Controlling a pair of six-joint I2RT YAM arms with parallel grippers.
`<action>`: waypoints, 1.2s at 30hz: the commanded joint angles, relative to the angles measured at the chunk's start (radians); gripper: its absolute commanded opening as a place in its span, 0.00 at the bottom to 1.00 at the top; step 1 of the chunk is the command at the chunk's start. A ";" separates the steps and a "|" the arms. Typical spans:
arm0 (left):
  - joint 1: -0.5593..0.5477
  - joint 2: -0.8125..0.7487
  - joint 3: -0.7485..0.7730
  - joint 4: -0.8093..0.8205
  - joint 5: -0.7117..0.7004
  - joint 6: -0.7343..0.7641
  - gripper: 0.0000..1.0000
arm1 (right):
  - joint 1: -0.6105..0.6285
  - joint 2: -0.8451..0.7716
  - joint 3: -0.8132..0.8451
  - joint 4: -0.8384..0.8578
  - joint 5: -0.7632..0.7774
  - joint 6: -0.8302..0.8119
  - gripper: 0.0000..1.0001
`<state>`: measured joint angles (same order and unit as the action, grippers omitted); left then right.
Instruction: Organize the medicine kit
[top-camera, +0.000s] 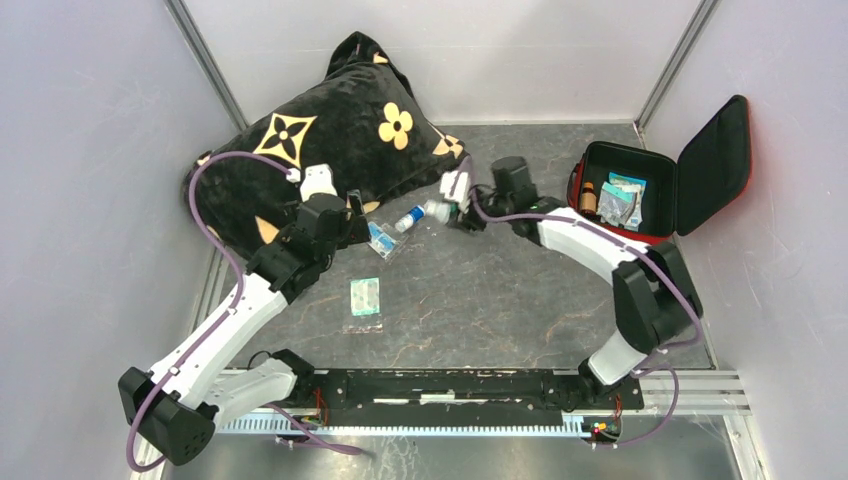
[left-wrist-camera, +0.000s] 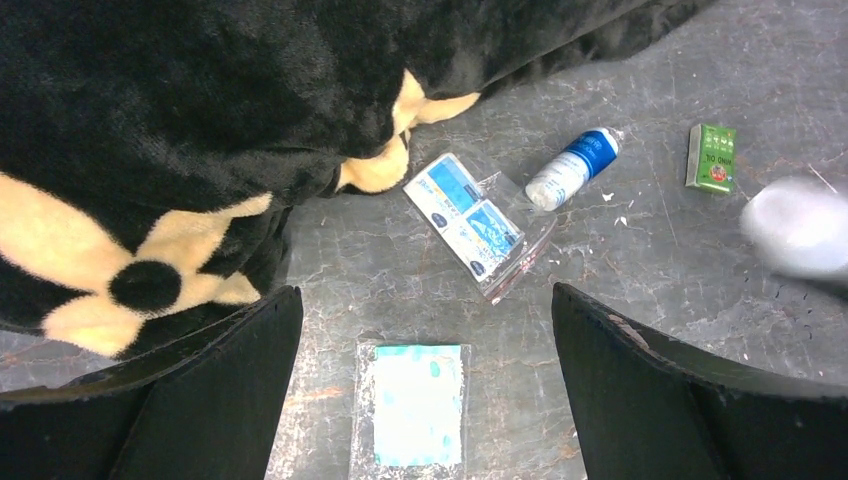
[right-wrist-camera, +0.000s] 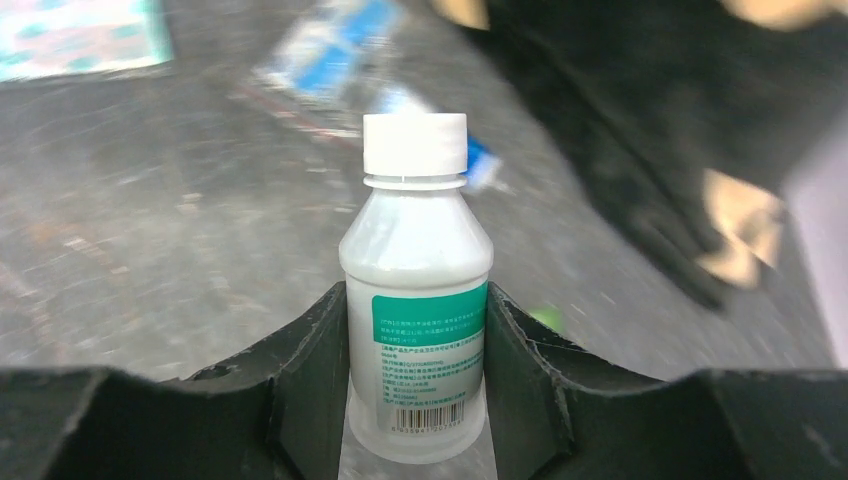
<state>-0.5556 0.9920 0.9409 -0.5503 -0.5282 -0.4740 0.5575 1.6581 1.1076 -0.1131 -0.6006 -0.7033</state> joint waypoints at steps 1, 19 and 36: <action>0.006 0.017 0.012 0.033 0.045 0.005 1.00 | -0.144 -0.088 -0.022 0.237 0.155 0.257 0.14; 0.006 0.056 0.043 0.077 0.135 -0.011 1.00 | -0.653 -0.068 0.081 0.042 0.902 0.727 0.16; 0.006 0.073 0.041 0.071 0.136 -0.012 1.00 | -0.831 0.218 0.153 0.261 0.659 1.263 0.40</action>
<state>-0.5556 1.0691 0.9527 -0.5140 -0.3862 -0.4747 -0.2504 1.8809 1.2690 -0.0345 0.1345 0.3504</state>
